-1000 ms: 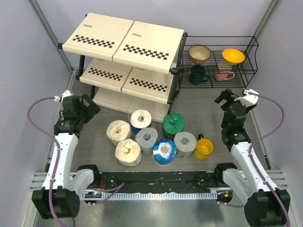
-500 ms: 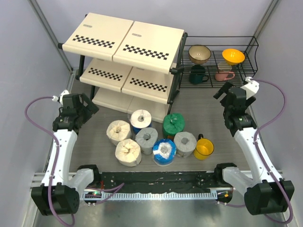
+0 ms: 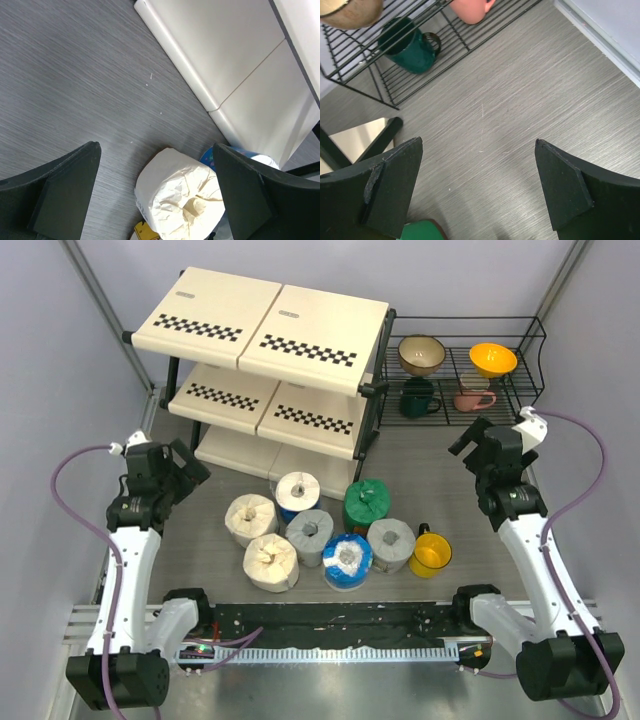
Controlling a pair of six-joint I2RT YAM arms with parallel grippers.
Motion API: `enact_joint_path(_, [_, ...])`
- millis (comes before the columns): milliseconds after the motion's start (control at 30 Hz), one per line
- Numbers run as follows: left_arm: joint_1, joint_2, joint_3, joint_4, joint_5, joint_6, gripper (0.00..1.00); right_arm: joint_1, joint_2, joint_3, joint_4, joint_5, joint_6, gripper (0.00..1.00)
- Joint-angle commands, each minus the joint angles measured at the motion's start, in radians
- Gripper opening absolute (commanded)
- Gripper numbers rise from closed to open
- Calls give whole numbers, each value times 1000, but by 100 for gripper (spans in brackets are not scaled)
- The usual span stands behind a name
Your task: Place and organize the paper towels onto the shelf
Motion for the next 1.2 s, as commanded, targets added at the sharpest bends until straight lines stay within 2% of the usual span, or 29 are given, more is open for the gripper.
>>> enact_joint_path(0, [-17, -3, -12, -32, 61, -1, 100, 0, -21, 30, -26, -62, 2, 100])
enact_joint_path(167, [-57, -35, -42, -57, 44, -55, 100, 0, 14, 39, -52, -65, 17, 99])
enact_joint_path(300, [-132, -61, -80, -78, 55, -114, 100, 1, 5, 23, -52, -62, 35, 99])
enact_joint_path(533, [-265, -109, -149, -111, -46, -213, 100, 1, -1, 6, -53, -73, 54, 98])
enact_joint_path(867, [-297, -38, -190, -75, -66, -248, 100, 0, -22, 0, -63, -69, 29, 98])
enact_joint_path(1167, [-340, -36, -238, -45, -57, -263, 98, 0, -19, -17, -63, -72, 31, 98])
